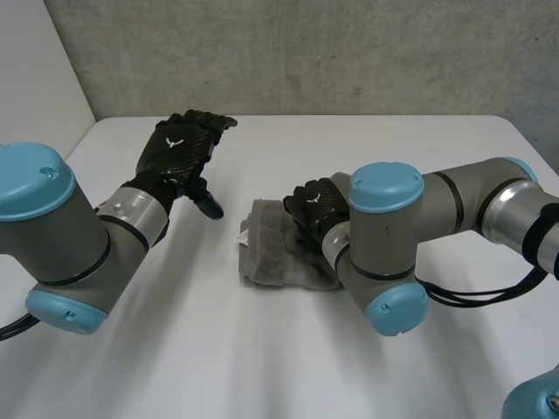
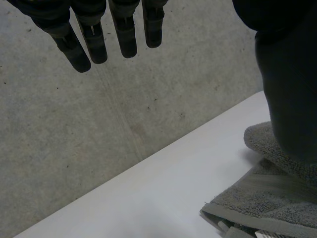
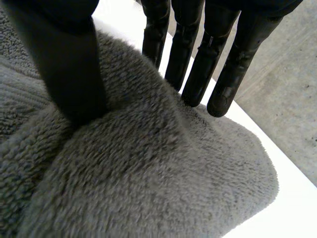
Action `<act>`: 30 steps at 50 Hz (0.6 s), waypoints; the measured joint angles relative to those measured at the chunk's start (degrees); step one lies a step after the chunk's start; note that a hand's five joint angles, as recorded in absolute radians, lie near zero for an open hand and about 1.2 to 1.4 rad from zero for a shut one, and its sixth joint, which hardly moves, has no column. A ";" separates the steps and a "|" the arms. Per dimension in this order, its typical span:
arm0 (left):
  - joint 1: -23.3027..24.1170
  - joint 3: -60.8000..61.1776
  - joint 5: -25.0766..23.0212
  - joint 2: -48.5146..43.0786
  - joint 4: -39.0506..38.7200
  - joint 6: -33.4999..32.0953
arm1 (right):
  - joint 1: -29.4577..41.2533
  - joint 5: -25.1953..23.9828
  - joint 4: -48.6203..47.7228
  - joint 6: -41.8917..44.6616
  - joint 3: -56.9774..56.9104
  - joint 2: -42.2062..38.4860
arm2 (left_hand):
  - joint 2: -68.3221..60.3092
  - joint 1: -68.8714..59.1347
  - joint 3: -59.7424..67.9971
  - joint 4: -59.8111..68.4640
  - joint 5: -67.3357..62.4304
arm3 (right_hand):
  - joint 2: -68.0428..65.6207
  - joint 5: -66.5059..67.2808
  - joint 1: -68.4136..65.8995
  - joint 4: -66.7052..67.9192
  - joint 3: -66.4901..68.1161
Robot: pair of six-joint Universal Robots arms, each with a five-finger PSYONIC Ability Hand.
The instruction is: Fold the towel.
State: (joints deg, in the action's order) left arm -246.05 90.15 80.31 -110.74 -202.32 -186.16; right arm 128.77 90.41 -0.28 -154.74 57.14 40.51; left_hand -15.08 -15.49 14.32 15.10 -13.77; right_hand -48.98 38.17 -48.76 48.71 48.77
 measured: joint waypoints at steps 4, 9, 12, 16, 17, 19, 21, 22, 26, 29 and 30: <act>-0.06 0.02 0.01 0.00 0.00 0.00 | 0.14 -0.14 0.06 -0.09 0.00 -0.04 | 0.00 0.00 0.00 0.00 -0.02 | -18.94 18.76 -19.79 19.52 18.88; -0.31 -0.02 0.05 0.09 -0.01 0.06 | 1.08 -0.48 -0.02 -0.27 0.07 0.88 | 0.00 0.00 0.02 0.00 -0.02 | -24.45 26.91 -26.77 27.88 25.86; -0.53 -0.07 0.08 0.26 0.00 0.12 | 2.31 -0.97 -0.31 -0.28 0.14 2.37 | 0.00 0.00 0.01 0.00 -0.01 | -24.45 26.91 -26.78 27.88 25.86; -0.72 -0.14 0.12 0.48 -0.01 0.18 | 3.74 -2.11 -0.57 -0.16 0.21 3.99 | 0.00 0.00 0.01 0.00 -0.02 | -24.45 26.91 -26.97 27.88 25.86; -0.79 -0.18 0.13 0.58 -0.03 0.20 | 4.46 -3.38 -0.55 0.02 0.23 4.47 | 0.00 0.00 0.01 0.00 -0.02 | -24.45 26.91 -26.97 27.88 25.86; -0.95 -0.24 0.17 0.76 -0.05 0.23 | 5.65 -6.07 -0.34 0.57 0.37 4.77 | 0.00 0.00 0.02 0.00 -0.02 | -24.45 26.91 -26.98 27.88 26.26; -1.16 -0.25 0.19 0.88 -0.06 0.25 | 6.59 -8.35 -0.13 1.23 0.54 4.72 | 0.00 0.00 0.02 0.00 -0.02 | -24.45 26.91 -26.98 27.88 26.61; -1.34 -0.25 0.21 0.96 -0.08 0.26 | 7.17 -9.70 0.02 1.80 0.70 4.54 | 0.00 0.00 0.02 0.00 -0.02 | -24.45 26.91 -26.98 27.88 26.61; -2.01 -0.20 0.33 1.27 -0.09 0.29 | 8.78 -12.97 0.50 4.62 1.22 3.23 | 0.00 0.00 0.01 0.00 -0.01 | -24.45 26.91 -27.01 27.88 26.61; -2.44 -0.17 0.45 1.42 -0.09 0.32 | 9.46 -13.95 0.79 7.02 1.40 1.82 | 0.00 0.00 0.01 0.00 0.00 | -24.45 26.91 -27.03 27.88 26.61; -2.50 -0.17 0.47 1.44 -0.09 0.33 | 9.54 -14.04 0.83 7.41 1.42 1.57 | 0.00 0.00 0.01 0.00 -0.01 | -24.45 26.91 -27.03 27.88 26.61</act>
State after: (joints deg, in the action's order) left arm -248.55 89.98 80.78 -109.30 -202.41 -185.83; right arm 138.31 76.37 0.56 -147.33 58.56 42.08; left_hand -15.08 -15.49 14.33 15.09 -13.79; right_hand -73.43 65.08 -75.79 76.59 75.38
